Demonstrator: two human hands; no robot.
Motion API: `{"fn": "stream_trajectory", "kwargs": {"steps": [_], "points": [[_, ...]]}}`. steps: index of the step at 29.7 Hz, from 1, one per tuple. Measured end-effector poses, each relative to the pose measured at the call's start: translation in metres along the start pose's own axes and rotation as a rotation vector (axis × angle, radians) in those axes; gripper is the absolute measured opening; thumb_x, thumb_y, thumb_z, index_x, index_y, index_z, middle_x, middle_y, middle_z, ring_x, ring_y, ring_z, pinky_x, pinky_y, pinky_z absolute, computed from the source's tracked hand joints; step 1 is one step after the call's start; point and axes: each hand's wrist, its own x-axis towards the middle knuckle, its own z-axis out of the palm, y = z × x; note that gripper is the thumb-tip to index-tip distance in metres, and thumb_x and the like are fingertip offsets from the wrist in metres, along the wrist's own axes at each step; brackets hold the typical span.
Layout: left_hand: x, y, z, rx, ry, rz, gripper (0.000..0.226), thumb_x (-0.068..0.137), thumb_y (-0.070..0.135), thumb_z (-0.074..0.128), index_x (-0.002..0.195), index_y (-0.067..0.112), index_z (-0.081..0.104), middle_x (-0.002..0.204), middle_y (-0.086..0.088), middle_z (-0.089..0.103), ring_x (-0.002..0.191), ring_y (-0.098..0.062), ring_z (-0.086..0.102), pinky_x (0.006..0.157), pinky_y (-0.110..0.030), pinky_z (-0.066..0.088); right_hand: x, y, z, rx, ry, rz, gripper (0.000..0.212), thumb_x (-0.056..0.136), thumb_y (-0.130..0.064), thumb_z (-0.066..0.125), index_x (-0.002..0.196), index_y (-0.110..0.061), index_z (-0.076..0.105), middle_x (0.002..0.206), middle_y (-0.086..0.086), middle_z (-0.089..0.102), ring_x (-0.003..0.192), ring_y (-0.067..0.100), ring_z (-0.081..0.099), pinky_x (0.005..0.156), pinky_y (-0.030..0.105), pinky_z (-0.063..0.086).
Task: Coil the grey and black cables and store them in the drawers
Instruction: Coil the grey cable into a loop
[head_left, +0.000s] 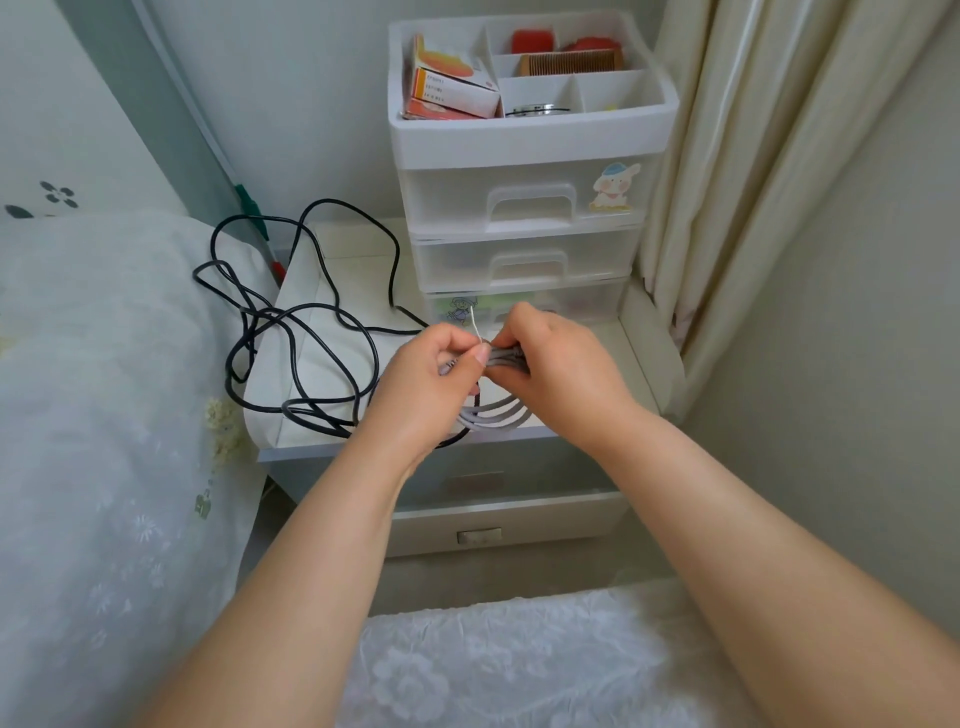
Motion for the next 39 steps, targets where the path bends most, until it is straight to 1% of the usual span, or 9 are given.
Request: {"fn": "stream_trajectory", "kwargs": {"steps": [3,5,8,11,14,16,23,30,39], "points": [[-0.002,0.004,0.0,-0.104,0.085,0.06,0.013,0.092,0.02,0.062,0.082,0.028,0.064,0.082,0.012,0.069,0.074,0.0,0.063,0.079,-0.022,0.05,0.002,-0.004,-0.001,-0.018,0.079,-0.04,0.031,0.078,-0.028,0.072,0.083,-0.003,0.054,0.072,0.006,0.06,0.064,0.03,0.054,0.052,0.029,0.035],[0.0,0.004,-0.007,-0.125,0.057,0.064,0.012,0.091,0.018,0.062,0.083,0.026,0.065,0.081,0.01,0.069,0.072,0.0,0.063,0.077,-0.021,0.048,0.002,-0.006,-0.007,0.136,-0.036,0.072,0.037,0.077,-0.037,0.073,0.091,-0.008,0.054,0.081,-0.002,0.061,0.074,0.024,0.057,0.059,0.033,0.042],[0.003,0.003,-0.024,-0.082,-0.078,0.077,0.011,0.091,0.015,0.062,0.082,0.021,0.065,0.081,0.012,0.071,0.072,0.004,0.062,0.074,-0.019,0.045,-0.001,-0.004,-0.021,0.564,-0.188,0.286,0.038,0.08,-0.043,0.065,0.108,-0.02,0.052,0.087,-0.004,0.063,0.083,0.017,0.062,0.078,0.035,0.052],[0.004,0.0,-0.032,0.019,-0.257,0.105,0.011,0.091,0.015,0.062,0.082,0.021,0.065,0.08,0.017,0.071,0.079,0.002,0.063,0.077,-0.02,0.047,0.0,0.004,-0.028,0.551,-0.249,0.246,0.036,0.09,-0.031,0.059,0.124,-0.028,0.048,0.092,0.0,0.064,0.075,0.016,0.064,0.07,0.026,0.053],[0.002,-0.003,-0.032,0.175,-0.339,0.134,0.012,0.089,0.017,0.065,0.082,0.026,0.066,0.081,0.016,0.069,0.084,-0.002,0.064,0.088,-0.031,0.049,0.003,0.001,-0.024,0.502,-0.405,0.249,0.009,0.085,-0.026,0.067,0.093,-0.022,0.064,0.077,-0.004,0.063,0.067,0.011,0.059,0.071,0.031,0.051],[0.001,-0.003,-0.032,0.214,-0.382,0.139,0.008,0.089,0.018,0.065,0.086,0.025,0.066,0.087,0.014,0.071,0.09,-0.003,0.065,0.091,-0.033,0.049,0.005,0.002,-0.024,0.524,-0.459,0.293,0.011,0.082,-0.024,0.071,0.078,-0.015,0.066,0.066,-0.003,0.062,0.062,0.009,0.057,0.071,0.031,0.05],[-0.005,0.007,-0.031,0.02,-0.562,0.098,0.012,0.092,0.006,0.059,0.094,0.007,0.047,0.063,0.01,0.064,0.056,0.0,0.053,0.058,-0.014,0.041,0.0,-0.002,-0.031,0.627,-0.628,0.256,0.022,0.092,-0.032,0.055,0.08,-0.013,0.055,0.064,-0.003,0.054,0.059,0.008,0.049,0.062,0.02,0.041],[-0.005,0.009,-0.037,-0.147,-0.64,0.096,0.013,0.088,0.005,0.06,0.088,0.009,0.048,0.062,0.01,0.058,0.06,-0.004,0.052,0.06,-0.02,0.044,-0.003,-0.018,-0.041,0.73,-0.647,0.219,0.031,0.096,-0.035,0.043,0.076,-0.013,0.052,0.065,0.0,0.042,0.057,0.008,0.038,0.054,0.016,0.035],[-0.005,0.004,-0.04,-0.158,-0.687,0.085,0.019,0.089,0.005,0.059,0.087,0.011,0.041,0.064,0.01,0.057,0.06,-0.004,0.053,0.06,-0.017,0.045,-0.008,-0.026,-0.042,0.49,-0.602,0.187,0.035,0.097,-0.036,0.044,0.076,-0.009,0.051,0.06,-0.007,0.04,0.052,0.004,0.034,0.053,0.019,0.033]]}}
